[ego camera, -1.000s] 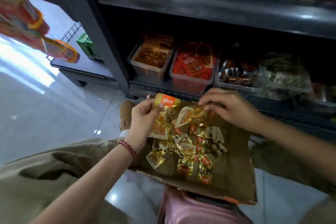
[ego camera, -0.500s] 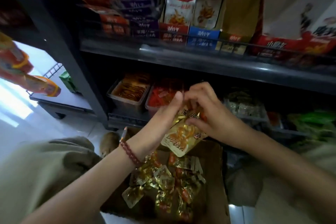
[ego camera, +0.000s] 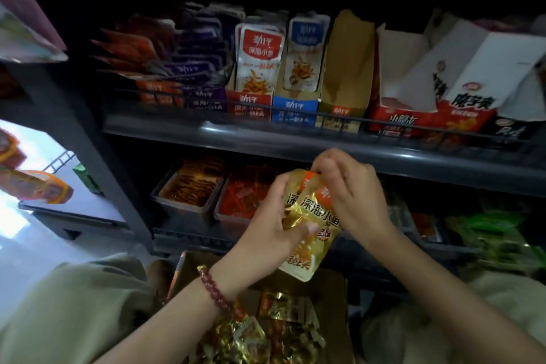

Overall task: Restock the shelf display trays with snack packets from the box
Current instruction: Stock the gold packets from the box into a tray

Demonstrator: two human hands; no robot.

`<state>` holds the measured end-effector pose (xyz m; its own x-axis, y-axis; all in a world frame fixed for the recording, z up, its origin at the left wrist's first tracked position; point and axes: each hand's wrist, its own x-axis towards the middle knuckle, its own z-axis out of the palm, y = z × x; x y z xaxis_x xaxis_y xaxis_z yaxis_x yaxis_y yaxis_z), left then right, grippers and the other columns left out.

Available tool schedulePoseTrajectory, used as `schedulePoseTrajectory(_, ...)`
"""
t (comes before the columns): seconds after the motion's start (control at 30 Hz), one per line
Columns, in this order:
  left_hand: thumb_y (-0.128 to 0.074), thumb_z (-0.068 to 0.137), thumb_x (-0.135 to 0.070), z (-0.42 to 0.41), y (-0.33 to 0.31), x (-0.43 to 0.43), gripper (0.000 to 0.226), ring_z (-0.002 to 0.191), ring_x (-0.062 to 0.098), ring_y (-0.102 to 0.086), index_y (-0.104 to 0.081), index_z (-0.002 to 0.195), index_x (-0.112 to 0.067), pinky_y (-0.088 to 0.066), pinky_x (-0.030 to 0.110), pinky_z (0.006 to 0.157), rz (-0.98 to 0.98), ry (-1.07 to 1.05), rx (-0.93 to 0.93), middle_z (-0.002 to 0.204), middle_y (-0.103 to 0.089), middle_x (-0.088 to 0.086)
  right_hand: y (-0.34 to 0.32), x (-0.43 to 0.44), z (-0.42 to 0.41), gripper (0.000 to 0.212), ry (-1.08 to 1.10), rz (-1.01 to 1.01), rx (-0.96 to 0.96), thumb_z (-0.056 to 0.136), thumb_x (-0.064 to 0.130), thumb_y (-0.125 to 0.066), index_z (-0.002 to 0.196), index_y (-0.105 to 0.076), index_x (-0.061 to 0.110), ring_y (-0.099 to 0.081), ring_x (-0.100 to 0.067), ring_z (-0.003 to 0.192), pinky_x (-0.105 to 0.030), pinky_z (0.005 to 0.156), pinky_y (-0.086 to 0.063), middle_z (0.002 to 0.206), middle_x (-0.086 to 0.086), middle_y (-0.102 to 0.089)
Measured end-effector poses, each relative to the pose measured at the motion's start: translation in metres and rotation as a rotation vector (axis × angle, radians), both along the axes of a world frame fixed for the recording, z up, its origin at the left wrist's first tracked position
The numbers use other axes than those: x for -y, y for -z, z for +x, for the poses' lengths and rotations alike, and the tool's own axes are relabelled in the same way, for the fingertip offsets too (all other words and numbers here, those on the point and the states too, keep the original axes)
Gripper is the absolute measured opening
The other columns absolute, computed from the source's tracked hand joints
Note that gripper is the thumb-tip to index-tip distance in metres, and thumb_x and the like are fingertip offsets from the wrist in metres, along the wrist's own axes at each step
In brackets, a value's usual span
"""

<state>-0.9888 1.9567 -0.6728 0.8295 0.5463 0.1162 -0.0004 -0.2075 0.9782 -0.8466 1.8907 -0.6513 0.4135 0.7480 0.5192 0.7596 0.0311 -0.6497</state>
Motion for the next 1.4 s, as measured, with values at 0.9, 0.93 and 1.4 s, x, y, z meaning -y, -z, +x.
schedulePoseTrajectory(0.9, -0.043, 0.092, -0.050, 0.116, -0.060, -0.054, 0.073, 0.134, 0.001, -0.018, 0.000, 0.149, -0.033, -0.019, 0.020, 0.111, 0.872, -0.403, 0.099, 0.150, -0.022, -0.004, -0.105, -0.009, 0.078, 0.019, -0.047, 0.446, -0.456, 0.091, 0.012, -0.058, 0.108, -0.053, 0.018, -0.066, -0.005, 0.085, -0.014, 0.068, -0.051, 0.099, 0.002, -0.066)
schedulePoseTrajectory(0.93, -0.039, 0.094, -0.051, 0.118, -0.052, -0.062, 0.066, 0.135, 0.008, -0.023, -0.015, 0.148, -0.023, -0.016, 0.025, 0.112, 0.966, -0.442, 0.036, 0.149, -0.030, 0.005, -0.108, -0.017, 0.083, 0.018, -0.035, 0.470, -0.491, 0.092, 0.013, -0.056, 0.108, -0.052, 0.018, -0.067, -0.008, 0.084, -0.015, 0.069, -0.052, 0.099, 0.000, -0.066)
schedulePoseTrajectory(1.4, -0.027, 0.100, -0.041, 0.134, -0.049, -0.092, 0.045, 0.081, 0.013, -0.049, -0.057, 0.076, -0.018, -0.026, 0.047, 0.101, 1.383, -0.453, 0.230, 0.075, -0.058, -0.006, -0.113, -0.096, 0.138, 0.022, 0.171, 0.342, -0.358, 0.091, 0.021, -0.061, 0.112, -0.053, 0.018, -0.065, -0.012, 0.091, -0.039, 0.085, -0.055, 0.098, 0.004, -0.066)
